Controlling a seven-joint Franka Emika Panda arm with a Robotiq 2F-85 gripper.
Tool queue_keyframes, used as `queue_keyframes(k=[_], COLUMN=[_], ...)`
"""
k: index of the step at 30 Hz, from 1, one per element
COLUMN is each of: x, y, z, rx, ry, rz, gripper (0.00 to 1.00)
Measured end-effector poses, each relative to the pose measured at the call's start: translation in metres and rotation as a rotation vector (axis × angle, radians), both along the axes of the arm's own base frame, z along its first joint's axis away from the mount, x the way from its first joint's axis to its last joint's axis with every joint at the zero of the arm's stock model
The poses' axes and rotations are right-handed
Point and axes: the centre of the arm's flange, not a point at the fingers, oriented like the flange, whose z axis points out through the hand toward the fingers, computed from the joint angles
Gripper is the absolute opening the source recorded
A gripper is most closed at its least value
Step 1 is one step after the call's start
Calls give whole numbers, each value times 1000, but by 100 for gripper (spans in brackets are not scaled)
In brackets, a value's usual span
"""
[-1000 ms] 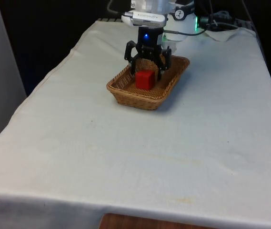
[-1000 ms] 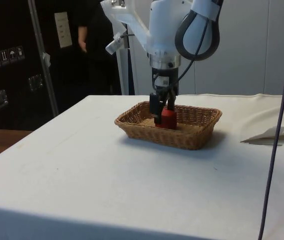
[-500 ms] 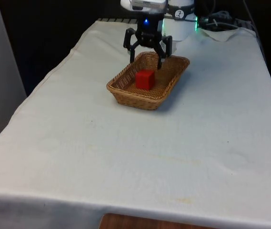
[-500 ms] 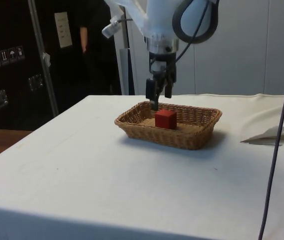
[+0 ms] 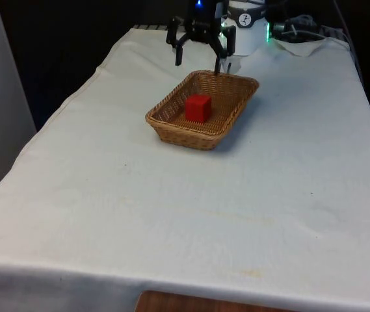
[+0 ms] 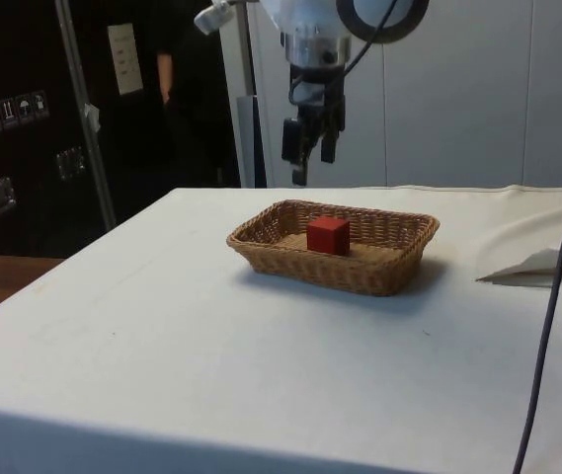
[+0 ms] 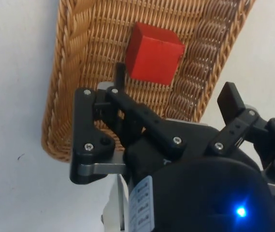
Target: Pick up the cube and place it into the basket.
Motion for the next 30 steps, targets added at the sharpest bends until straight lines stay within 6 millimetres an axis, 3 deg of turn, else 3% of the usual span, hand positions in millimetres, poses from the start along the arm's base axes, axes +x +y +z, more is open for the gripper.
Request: queue_keyframes(k=[12,19,30], x=[1,2,3], y=[0,-1,-2], z=[39,72,103], rx=[-8,-16,-25], ry=[-13,-22,-28], rz=[-3,-7,-10], gripper=[100,100,100])
